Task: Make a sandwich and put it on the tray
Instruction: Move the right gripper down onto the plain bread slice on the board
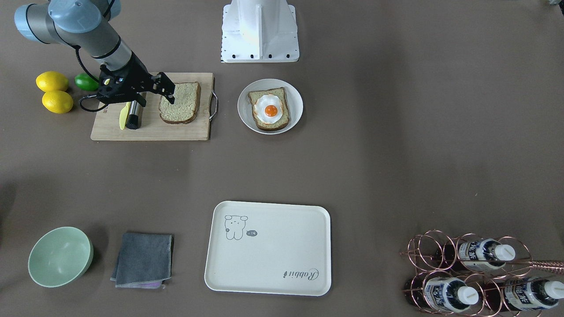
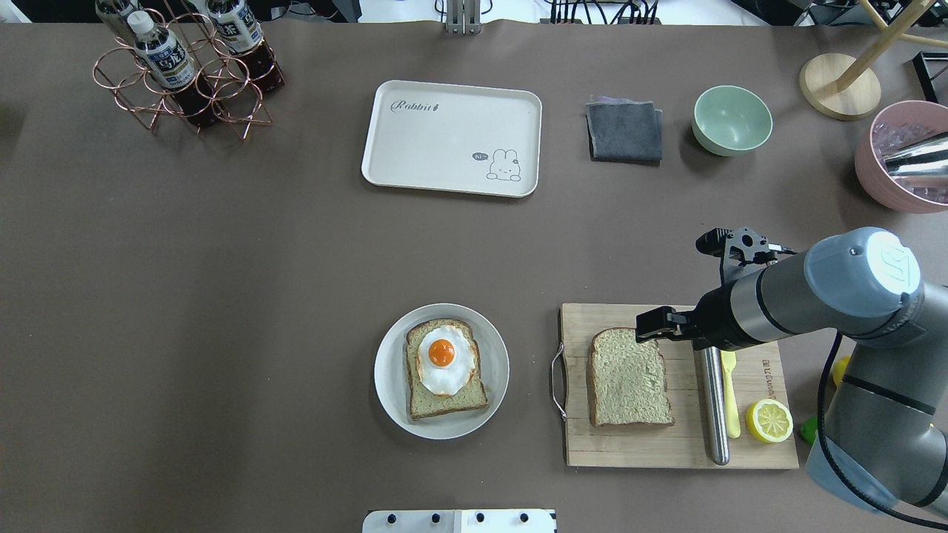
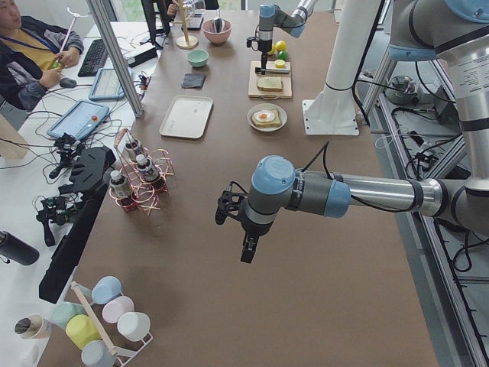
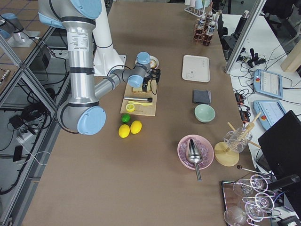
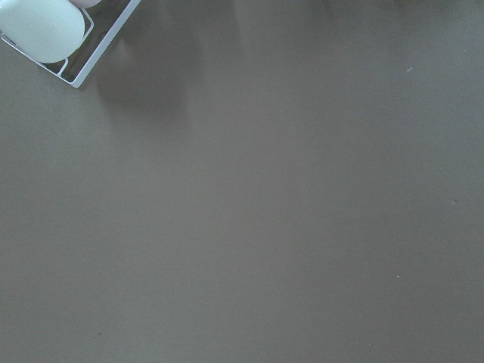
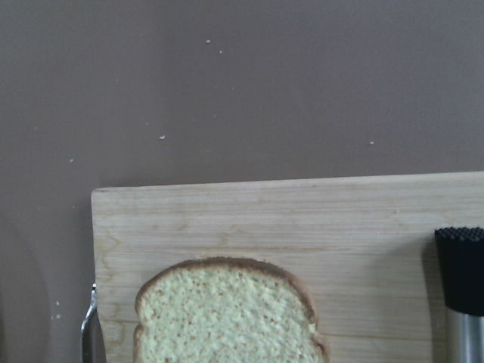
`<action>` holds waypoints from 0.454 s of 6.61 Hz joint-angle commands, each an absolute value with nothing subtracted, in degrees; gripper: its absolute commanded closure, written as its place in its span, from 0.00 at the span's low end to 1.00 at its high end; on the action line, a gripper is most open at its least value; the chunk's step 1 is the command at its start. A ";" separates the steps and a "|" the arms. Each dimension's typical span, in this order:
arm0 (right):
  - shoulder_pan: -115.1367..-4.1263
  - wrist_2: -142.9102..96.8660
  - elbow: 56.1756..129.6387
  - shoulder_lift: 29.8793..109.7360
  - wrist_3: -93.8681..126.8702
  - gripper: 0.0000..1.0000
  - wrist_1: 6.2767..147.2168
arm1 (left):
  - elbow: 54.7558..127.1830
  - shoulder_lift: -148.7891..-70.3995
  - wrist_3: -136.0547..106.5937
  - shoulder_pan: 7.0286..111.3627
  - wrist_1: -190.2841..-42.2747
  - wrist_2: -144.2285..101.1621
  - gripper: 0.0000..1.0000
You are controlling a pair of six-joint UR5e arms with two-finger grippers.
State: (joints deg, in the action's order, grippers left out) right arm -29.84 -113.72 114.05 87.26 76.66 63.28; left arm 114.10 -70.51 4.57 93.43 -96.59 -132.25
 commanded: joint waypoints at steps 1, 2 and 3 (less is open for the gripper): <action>-27.43 -113.38 113.38 87.19 77.34 0.21 63.19 | 114.26 -70.49 4.57 93.43 -96.94 -132.28 0.02; -26.73 -113.29 113.29 87.19 77.43 0.21 63.19 | 114.52 -70.49 4.57 93.51 -96.94 -132.10 0.02; -26.37 -113.29 112.94 87.27 77.43 0.24 63.19 | 114.70 -70.40 4.66 93.78 -96.94 -132.10 0.02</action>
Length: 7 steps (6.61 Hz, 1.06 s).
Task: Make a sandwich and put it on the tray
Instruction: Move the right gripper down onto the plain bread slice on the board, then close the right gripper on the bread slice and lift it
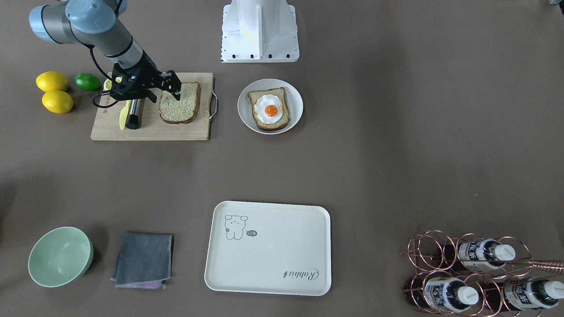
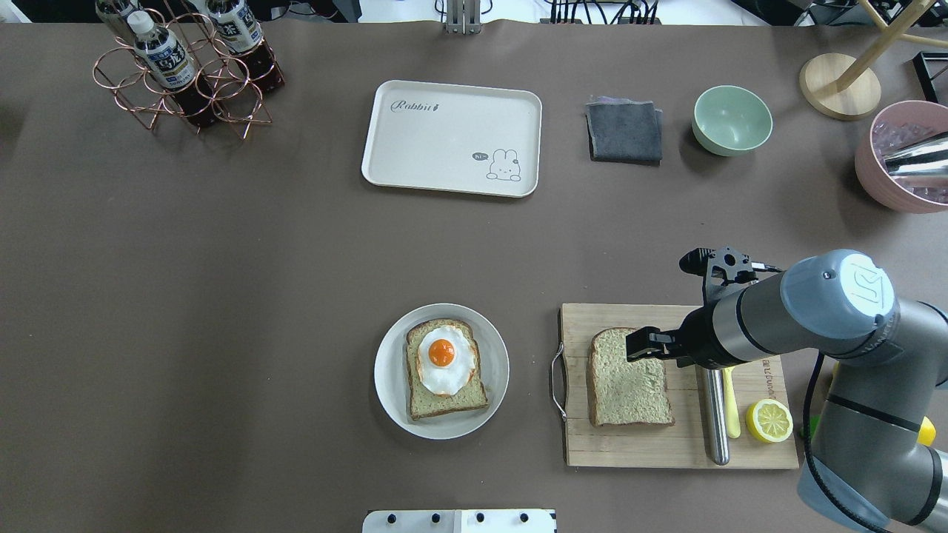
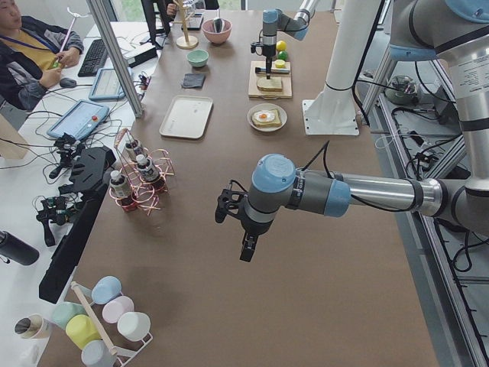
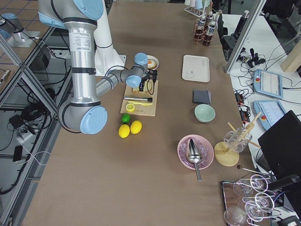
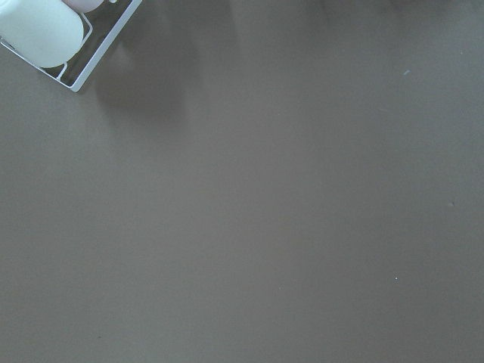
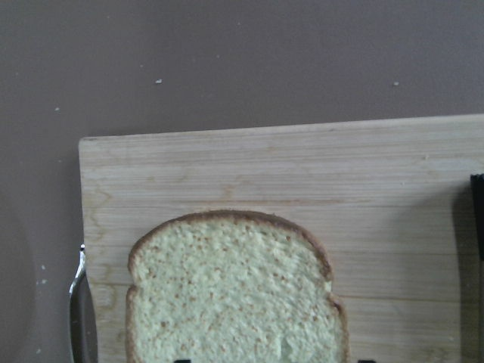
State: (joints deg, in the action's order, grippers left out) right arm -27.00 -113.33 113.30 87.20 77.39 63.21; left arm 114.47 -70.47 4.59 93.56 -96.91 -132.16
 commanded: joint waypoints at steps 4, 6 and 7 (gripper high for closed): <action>-26.37 -113.38 112.24 88.07 77.17 0.40 63.19 | 115.05 -69.79 4.75 94.48 -97.56 -132.19 0.02; -26.37 -113.38 112.06 88.07 77.08 0.46 63.11 | 115.14 -69.87 4.83 96.22 -97.56 -132.71 0.02; -26.28 -113.38 111.80 88.07 77.08 0.52 63.11 | 115.14 -69.87 4.92 96.41 -97.56 -132.71 0.02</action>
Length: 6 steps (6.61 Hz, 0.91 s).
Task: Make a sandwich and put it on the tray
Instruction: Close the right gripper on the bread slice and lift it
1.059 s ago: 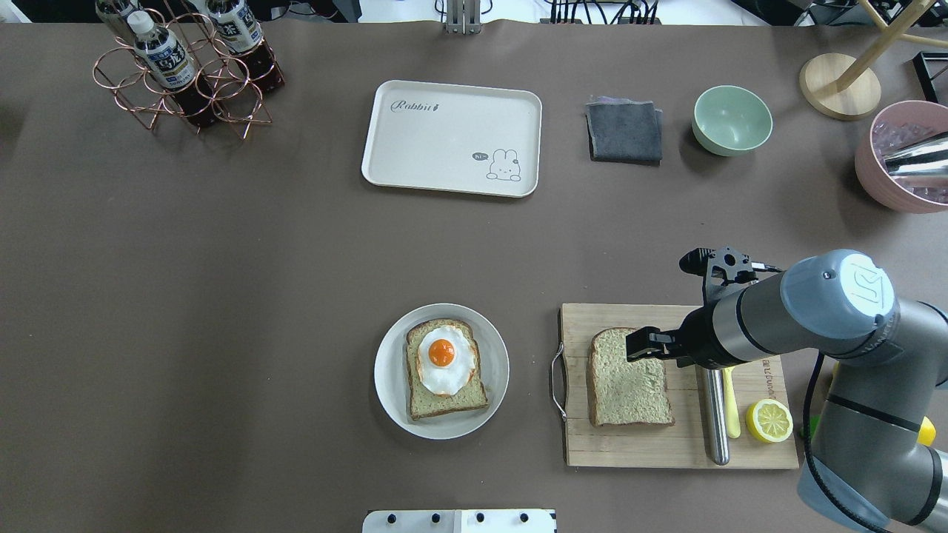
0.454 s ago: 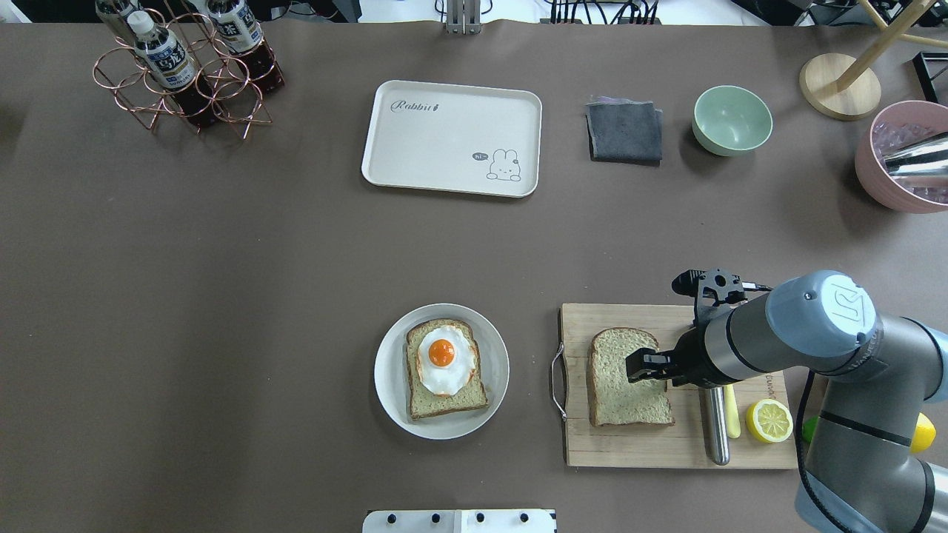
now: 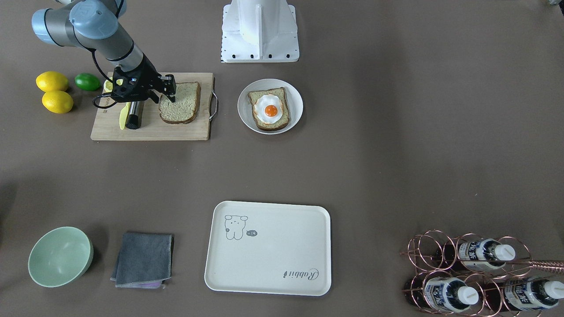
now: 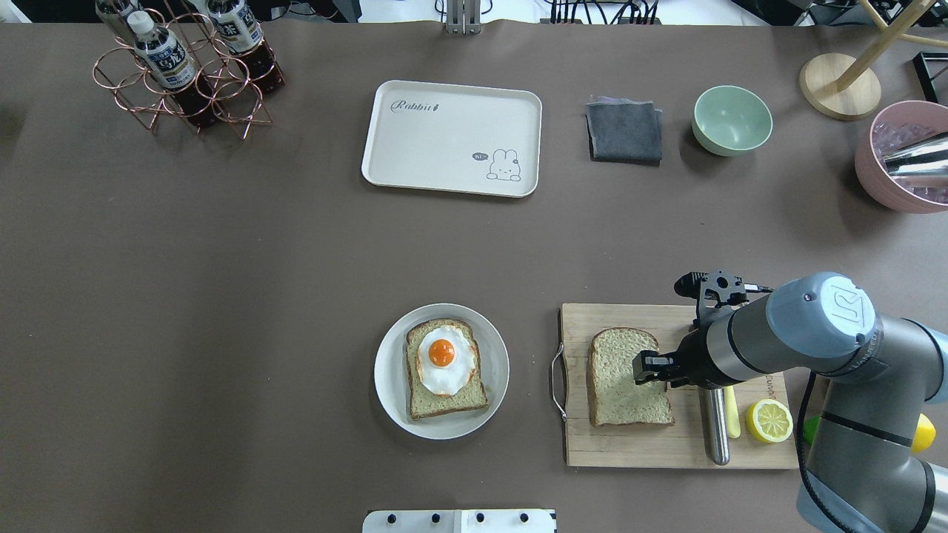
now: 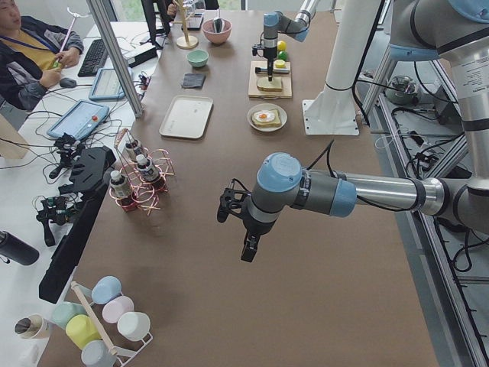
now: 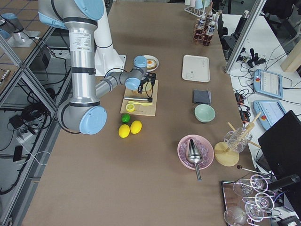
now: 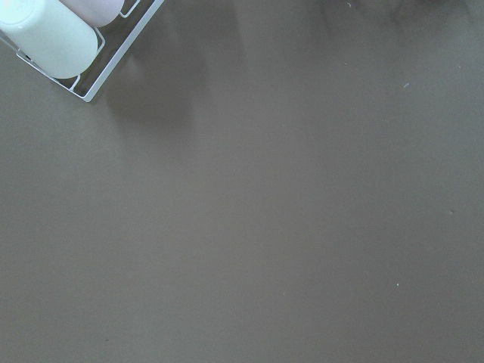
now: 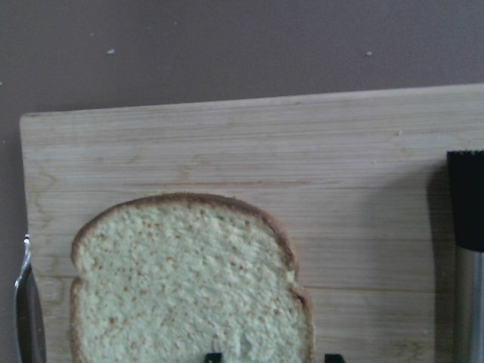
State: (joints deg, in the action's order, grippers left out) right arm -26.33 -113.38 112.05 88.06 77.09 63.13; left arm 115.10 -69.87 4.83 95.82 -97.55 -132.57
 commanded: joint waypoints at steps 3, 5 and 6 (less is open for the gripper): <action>-26.45 -113.55 112.14 88.07 77.25 1.00 63.02 | 115.14 -69.79 4.83 96.50 -97.56 -132.71 0.02; -27.07 -113.99 113.20 87.37 77.43 1.00 63.02 | 115.22 -69.79 4.83 96.68 -97.56 -132.71 0.02; -26.98 -113.91 113.55 86.06 78.04 1.00 62.84 | 115.22 -69.79 4.92 96.85 -97.56 -132.71 0.02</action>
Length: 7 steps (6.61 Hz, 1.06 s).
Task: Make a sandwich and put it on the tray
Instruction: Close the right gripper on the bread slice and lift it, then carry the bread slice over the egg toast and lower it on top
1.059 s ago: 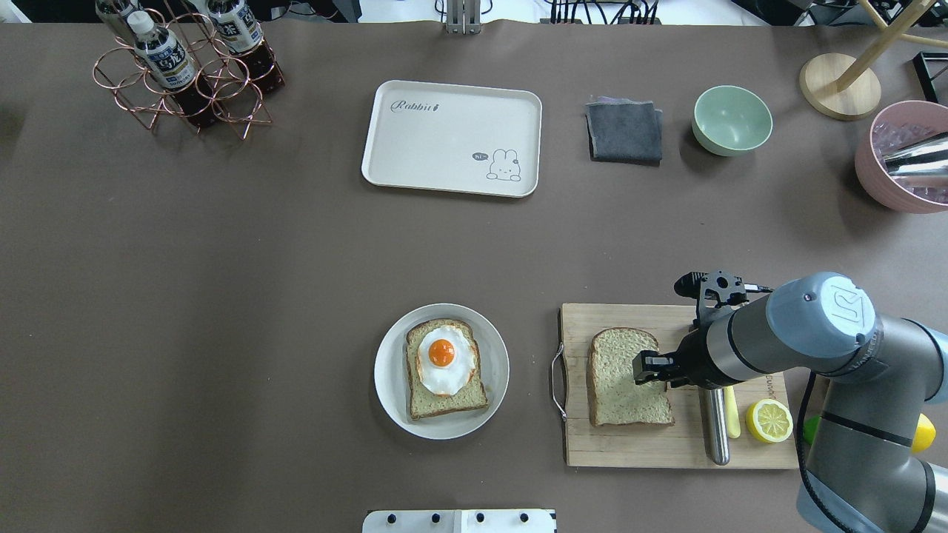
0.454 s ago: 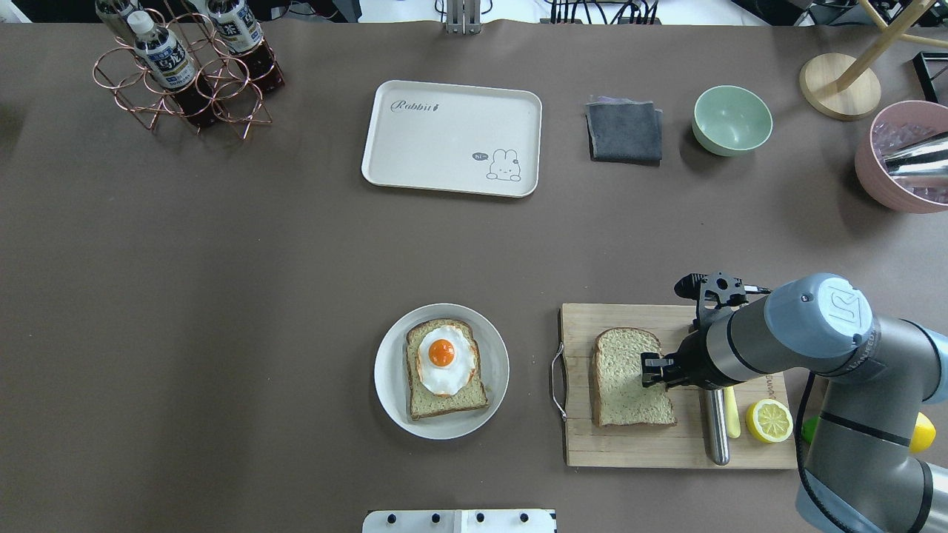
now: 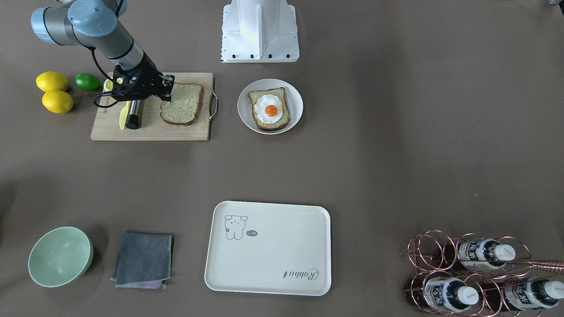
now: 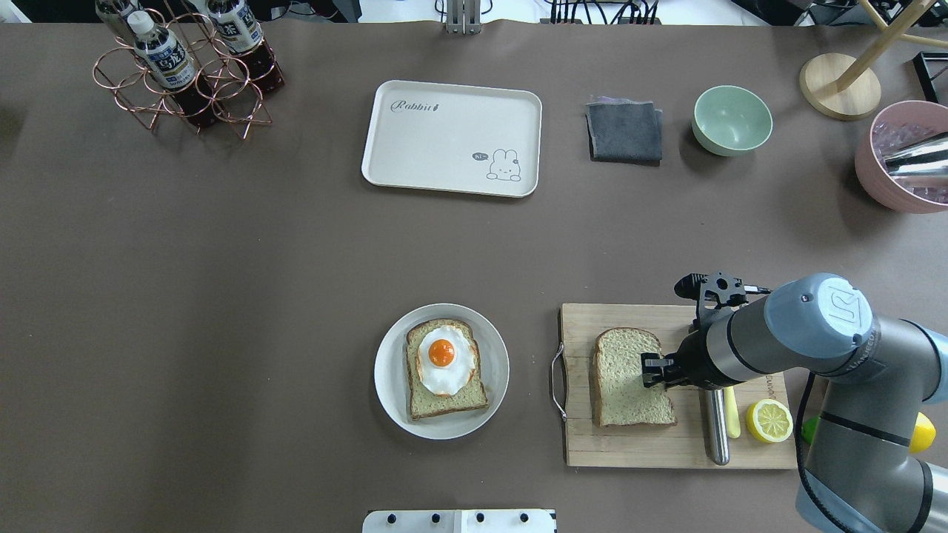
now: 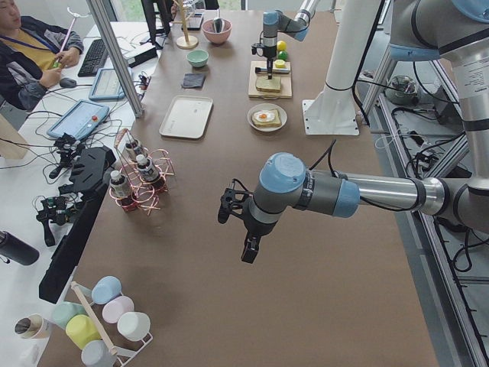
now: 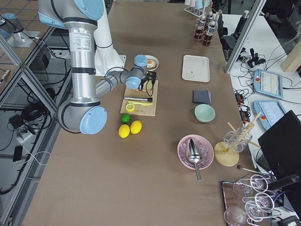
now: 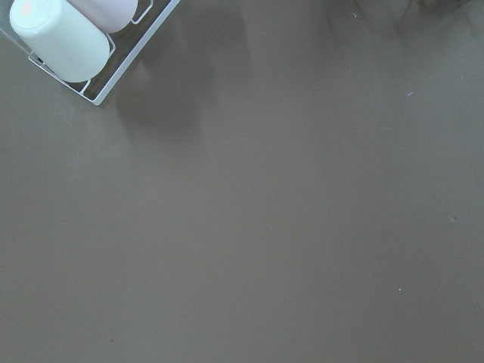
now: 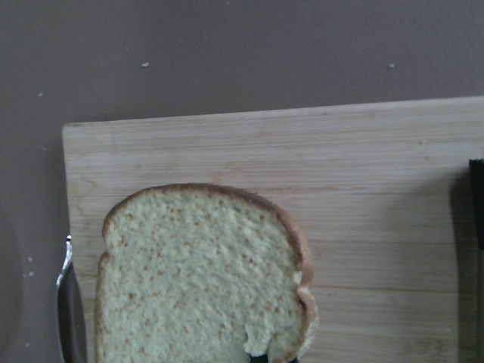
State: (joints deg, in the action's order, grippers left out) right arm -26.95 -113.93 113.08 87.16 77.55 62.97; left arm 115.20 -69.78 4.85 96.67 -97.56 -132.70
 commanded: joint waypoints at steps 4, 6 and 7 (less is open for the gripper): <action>-26.72 -114.08 109.81 77.30 81.83 1.00 55.11 | 115.22 -69.87 4.83 96.86 -97.56 -132.71 0.02; -24.80 -114.08 105.57 68.93 82.96 1.00 55.20 | 115.22 -69.87 4.83 96.86 -97.56 -132.63 0.02; -23.57 -114.08 104.34 66.56 82.62 1.00 55.28 | 115.75 -69.79 4.83 96.86 -97.47 -132.71 0.02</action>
